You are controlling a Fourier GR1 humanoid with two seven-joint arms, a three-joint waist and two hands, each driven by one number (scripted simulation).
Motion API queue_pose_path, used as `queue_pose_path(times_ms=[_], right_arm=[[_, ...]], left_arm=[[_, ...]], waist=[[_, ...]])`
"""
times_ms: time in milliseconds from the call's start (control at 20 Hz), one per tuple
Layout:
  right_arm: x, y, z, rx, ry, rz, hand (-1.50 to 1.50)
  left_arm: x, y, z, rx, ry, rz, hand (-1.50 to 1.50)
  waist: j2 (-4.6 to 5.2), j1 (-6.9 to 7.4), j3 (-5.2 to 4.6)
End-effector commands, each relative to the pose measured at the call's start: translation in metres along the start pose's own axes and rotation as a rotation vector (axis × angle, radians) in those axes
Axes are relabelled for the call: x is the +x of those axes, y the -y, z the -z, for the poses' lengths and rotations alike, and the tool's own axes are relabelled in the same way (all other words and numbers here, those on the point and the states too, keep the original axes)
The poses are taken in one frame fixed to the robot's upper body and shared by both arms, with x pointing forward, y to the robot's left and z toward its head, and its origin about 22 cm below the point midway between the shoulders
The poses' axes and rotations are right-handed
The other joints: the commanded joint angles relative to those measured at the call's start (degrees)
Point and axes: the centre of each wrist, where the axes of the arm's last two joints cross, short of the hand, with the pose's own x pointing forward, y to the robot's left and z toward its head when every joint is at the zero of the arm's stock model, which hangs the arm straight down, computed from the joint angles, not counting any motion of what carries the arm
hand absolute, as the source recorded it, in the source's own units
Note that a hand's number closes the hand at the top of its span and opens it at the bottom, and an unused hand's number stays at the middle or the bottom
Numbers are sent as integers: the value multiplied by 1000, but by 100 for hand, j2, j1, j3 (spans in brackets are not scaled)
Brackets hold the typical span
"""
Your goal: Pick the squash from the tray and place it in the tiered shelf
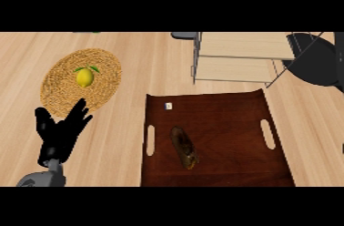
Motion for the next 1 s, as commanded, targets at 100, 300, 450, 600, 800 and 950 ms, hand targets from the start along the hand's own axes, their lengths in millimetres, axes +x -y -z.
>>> queue_pose_path(times_ms=[100,300,450,600,800,950], right_arm=[[22,28,3,-60,-31,228,-150],[9,60,4,-236,-32,234,-150],[-2,78,8,-341,-72,182,-150],[-16,121,3,-441,-107,239,-150],[-38,162,-4,-492,-151,310,-150],[-49,214,-15,-470,-130,347,-150]], left_arm=[[-11,-4,0,1,-47,-18,0],[-26,-3,-10,10,-46,-2,0],[-3,-9,5,8,-32,-13,0],[-9,-13,-6,10,-42,1,0],[-12,-12,-9,10,-33,-2,0],[-9,2,-5,24,-53,-18,0]], waist=[[8,-20,-30],[-3,-47,-31],[25,-39,-32],[-11,-84,-28],[-10,-92,-27],[-9,-117,-25]])
